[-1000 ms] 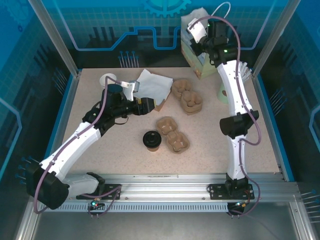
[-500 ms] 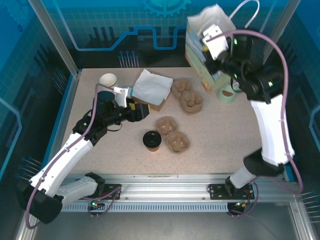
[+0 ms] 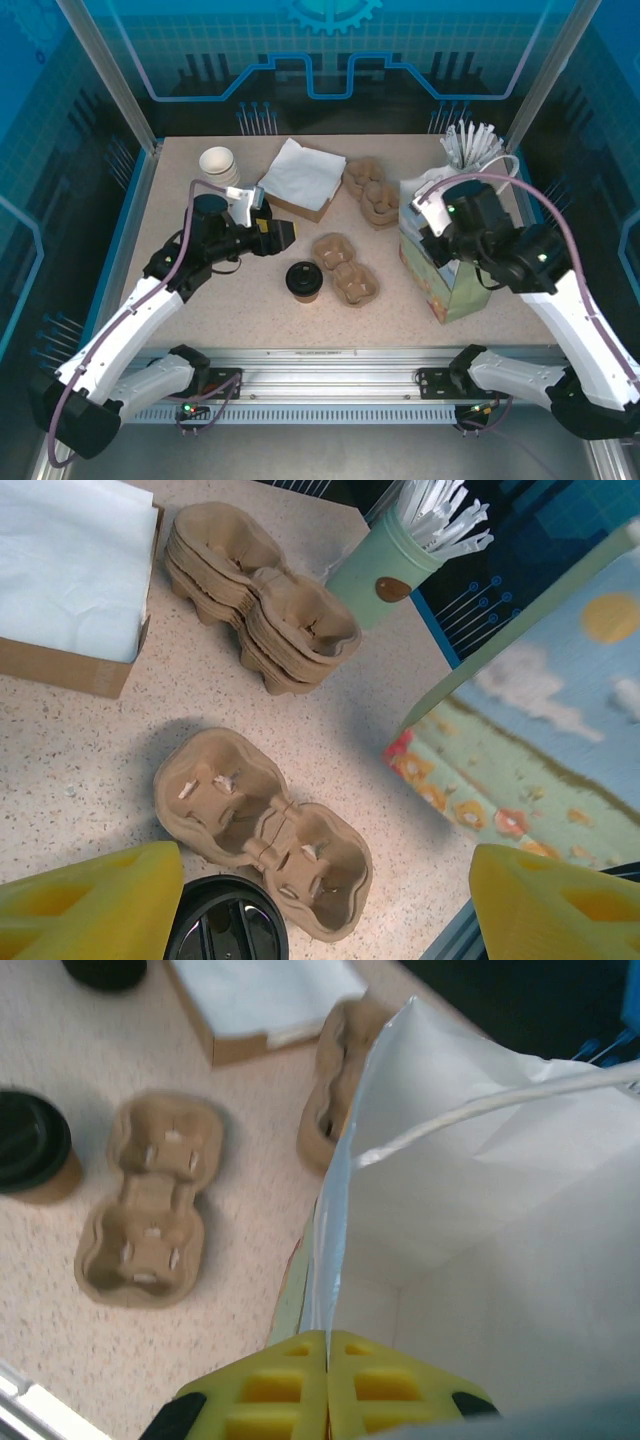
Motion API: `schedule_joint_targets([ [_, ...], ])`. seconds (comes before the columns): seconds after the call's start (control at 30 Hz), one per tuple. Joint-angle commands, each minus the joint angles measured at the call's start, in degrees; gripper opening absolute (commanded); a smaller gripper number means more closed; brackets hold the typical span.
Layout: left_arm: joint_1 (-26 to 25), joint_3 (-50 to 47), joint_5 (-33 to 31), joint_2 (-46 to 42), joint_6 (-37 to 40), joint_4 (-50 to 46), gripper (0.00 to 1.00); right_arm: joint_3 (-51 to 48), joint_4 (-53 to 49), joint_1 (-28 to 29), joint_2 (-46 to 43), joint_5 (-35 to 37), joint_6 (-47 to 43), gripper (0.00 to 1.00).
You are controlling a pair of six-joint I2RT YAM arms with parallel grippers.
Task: Pack the takeout coffee
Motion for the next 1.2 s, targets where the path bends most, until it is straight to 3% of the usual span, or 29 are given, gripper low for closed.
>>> schedule_joint_targets([
  [0.0,-0.5,-1.3,1.3,-0.2,0.3,2.3,0.77,-5.1,3.5,1.2,-0.4,-0.3,0.9,0.0],
  [0.23,-0.6,-2.1,1.5,1.1,0.5,3.7,0.77,-11.5,11.2,1.0,0.5,-4.0,-2.5,0.0],
  [0.63,-0.6,-1.9,1.0,3.2,1.0,4.7,0.77,-13.6,20.9,-1.7,1.6,-14.2,-7.5,0.0],
  [1.17,-0.6,-1.7,1.4,4.8,1.1,5.5,0.77,-18.6,38.9,-5.9,5.2,-14.5,-9.8,0.0],
])
